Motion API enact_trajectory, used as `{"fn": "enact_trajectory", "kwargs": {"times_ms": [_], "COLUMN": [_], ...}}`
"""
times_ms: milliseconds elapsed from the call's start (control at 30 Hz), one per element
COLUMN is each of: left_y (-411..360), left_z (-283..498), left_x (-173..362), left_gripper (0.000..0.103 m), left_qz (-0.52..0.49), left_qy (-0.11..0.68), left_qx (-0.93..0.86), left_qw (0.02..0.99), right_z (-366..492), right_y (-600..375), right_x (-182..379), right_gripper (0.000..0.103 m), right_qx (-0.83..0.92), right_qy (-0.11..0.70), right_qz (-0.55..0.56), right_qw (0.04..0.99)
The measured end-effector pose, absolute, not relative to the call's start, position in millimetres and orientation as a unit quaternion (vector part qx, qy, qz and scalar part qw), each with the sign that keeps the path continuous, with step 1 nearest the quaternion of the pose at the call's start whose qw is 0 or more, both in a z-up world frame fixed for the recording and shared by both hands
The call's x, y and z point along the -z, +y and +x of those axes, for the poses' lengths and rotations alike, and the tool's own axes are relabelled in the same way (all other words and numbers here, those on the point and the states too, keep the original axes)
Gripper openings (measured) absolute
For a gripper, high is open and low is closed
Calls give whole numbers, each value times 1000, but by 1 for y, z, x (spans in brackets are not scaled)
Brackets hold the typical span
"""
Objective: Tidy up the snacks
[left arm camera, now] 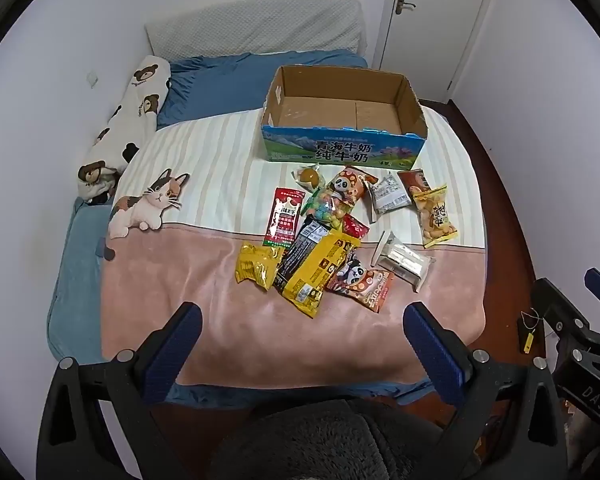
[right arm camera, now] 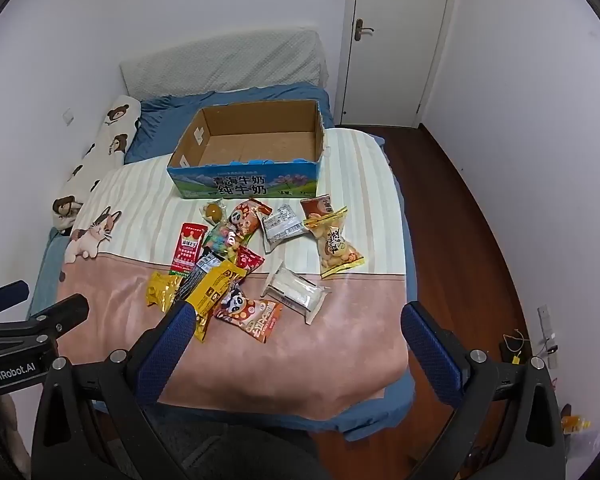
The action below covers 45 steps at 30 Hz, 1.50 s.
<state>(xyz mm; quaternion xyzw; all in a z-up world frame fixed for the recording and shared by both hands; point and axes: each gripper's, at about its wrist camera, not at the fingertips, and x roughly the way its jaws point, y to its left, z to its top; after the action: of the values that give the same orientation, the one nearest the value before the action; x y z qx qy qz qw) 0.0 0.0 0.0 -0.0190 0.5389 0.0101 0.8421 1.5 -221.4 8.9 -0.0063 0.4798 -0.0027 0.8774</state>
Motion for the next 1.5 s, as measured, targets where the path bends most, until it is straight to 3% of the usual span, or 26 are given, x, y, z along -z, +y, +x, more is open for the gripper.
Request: {"fn": "enact_trajectory", "kwargs": {"times_ms": [1500], "left_y": [-10], "left_z": [2], "left_x": [-2], "left_gripper": [103], "left_qz": [-41], "left_qy": [536], "left_qx": [-2], "left_qw": [843], "right_z": [2], "right_y": [-221], "right_x": [-16], "right_gripper": [103], "right_qx": [5], "right_qy": [470], "right_qz": [-18], "right_qw": [883]}}
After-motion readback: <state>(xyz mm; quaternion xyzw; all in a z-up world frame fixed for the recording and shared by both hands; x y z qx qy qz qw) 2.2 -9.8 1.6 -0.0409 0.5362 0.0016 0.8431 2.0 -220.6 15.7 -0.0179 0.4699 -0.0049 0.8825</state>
